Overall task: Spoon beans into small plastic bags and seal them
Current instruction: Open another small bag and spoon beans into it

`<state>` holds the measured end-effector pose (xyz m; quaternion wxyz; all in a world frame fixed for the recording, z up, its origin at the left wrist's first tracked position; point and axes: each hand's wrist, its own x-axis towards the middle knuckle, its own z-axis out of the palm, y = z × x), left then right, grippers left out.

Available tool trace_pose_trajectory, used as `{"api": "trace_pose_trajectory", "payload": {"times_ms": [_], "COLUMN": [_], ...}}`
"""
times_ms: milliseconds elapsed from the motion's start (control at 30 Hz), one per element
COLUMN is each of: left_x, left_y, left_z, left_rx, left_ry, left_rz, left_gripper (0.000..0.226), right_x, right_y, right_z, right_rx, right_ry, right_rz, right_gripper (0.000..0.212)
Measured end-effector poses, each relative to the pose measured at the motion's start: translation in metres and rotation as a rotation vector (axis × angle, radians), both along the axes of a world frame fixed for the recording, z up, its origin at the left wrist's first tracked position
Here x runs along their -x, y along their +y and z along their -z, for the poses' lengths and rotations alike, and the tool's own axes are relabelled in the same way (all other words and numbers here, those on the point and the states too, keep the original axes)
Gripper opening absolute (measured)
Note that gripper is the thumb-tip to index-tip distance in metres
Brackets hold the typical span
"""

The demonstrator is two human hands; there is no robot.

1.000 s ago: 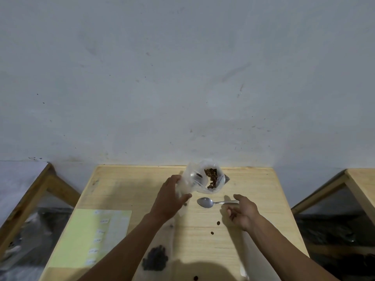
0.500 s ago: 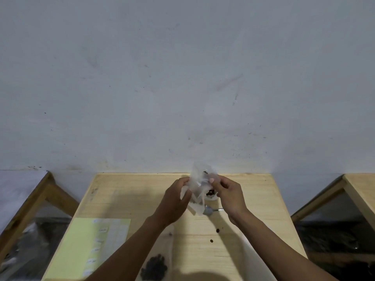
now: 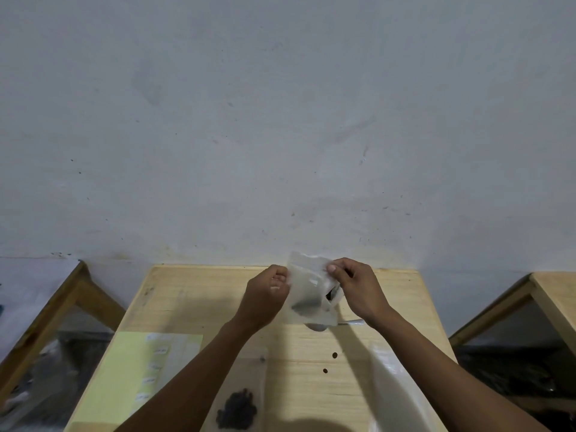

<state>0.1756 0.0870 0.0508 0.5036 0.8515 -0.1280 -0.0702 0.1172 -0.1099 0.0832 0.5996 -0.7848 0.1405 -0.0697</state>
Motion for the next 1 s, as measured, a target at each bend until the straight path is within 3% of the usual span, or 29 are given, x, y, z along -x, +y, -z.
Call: {"api": "trace_pose_trajectory", "payload": {"times_ms": [133,267,333,433,500,567,733,800,867,900,1000], "left_x": [0.001,0.001,0.001,-0.001,-0.004,-0.006,-0.004,-0.001,0.0,0.0,0.001], "left_y": [-0.003,-0.004,-0.004,-0.001,0.003,0.007,0.009,0.01,0.012,0.014,0.017], "left_z": [-0.016,-0.021,-0.023,-0.027,-0.029,-0.03,-0.03,-0.032,-0.032,-0.033,-0.035], "left_rx": [0.175,0.217,0.244,0.356,0.396,0.4,0.459,0.451,0.356,0.29,0.15], "left_ry": [0.171,0.155,0.155,0.194,0.208,0.212,0.267,0.269,0.217,0.186,0.143], "left_rz": [0.067,0.038,0.012,-0.081,-0.115,-0.124,-0.179,-0.18,-0.147,-0.118,-0.016], "left_gripper": [0.007,0.008,0.007,0.008,0.01,0.01,0.009,0.012,0.011,0.008,0.006], "right_x": [-0.002,-0.004,-0.003,-0.001,0.003,0.004,0.001,-0.001,0.001,0.002,-0.001], "right_y": [-0.001,-0.005,-0.004,-0.002,-0.001,-0.001,-0.002,0.0,0.003,0.004,0.003], "right_z": [0.0,-0.003,-0.007,-0.005,0.003,0.011,0.023,0.026,0.017,0.01,-0.009], "right_rx": [0.031,-0.046,-0.147,-0.234,-0.137,-0.084,-0.241,-0.245,-0.242,-0.234,-0.078], "right_ry": [-0.048,-0.133,-0.153,-0.033,0.054,0.074,0.127,0.15,0.127,0.096,-0.018], "right_rz": [-0.024,-0.03,-0.02,-0.133,-0.225,-0.199,-0.042,-0.045,-0.051,-0.062,-0.126], "right_gripper": [0.017,0.01,0.02,0.041,0.029,0.009,0.029,0.025,0.008,0.01,0.047]}}
